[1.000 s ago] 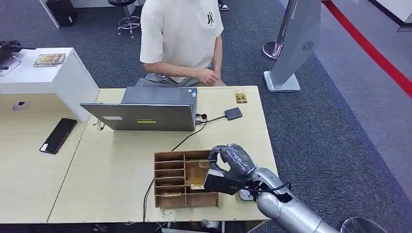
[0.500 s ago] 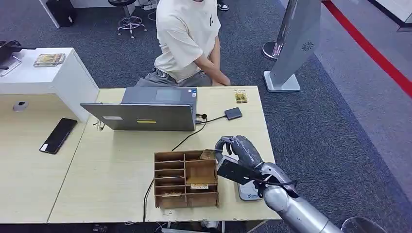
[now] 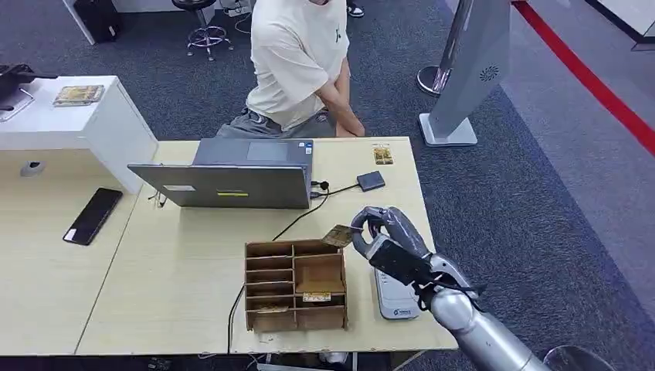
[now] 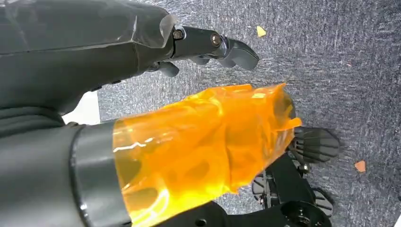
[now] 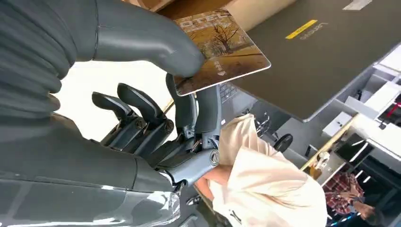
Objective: Pass the card to the sensor for recognition and then transmit it.
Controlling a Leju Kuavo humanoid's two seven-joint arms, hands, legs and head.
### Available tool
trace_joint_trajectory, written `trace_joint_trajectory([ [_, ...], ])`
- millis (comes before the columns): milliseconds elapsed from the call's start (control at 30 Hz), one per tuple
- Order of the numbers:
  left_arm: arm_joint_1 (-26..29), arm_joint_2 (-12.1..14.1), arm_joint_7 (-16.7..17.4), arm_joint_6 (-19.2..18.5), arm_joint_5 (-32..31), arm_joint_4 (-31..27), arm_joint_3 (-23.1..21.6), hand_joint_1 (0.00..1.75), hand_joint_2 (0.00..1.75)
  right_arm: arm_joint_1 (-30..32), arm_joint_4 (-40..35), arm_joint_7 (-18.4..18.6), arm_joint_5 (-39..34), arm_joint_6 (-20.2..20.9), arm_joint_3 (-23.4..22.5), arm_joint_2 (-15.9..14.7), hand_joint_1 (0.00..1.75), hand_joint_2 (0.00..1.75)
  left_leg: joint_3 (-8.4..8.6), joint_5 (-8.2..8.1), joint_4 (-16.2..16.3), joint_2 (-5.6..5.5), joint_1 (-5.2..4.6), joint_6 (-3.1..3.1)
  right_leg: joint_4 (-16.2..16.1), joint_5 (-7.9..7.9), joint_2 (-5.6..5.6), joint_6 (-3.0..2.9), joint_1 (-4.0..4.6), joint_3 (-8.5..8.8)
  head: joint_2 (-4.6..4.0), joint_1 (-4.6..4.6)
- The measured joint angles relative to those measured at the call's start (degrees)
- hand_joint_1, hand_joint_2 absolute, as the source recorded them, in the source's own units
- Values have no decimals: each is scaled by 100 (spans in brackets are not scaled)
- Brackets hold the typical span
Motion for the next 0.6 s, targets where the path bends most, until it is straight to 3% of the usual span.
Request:
trace_joint_trajectory([
  [600,7,0,-2,0,-48,0,2,0,0,5,24,-236,-553,310,-100,4,175,175,-1,0,0,0,0,0,0,0,0,0,0,0,0,0],
])
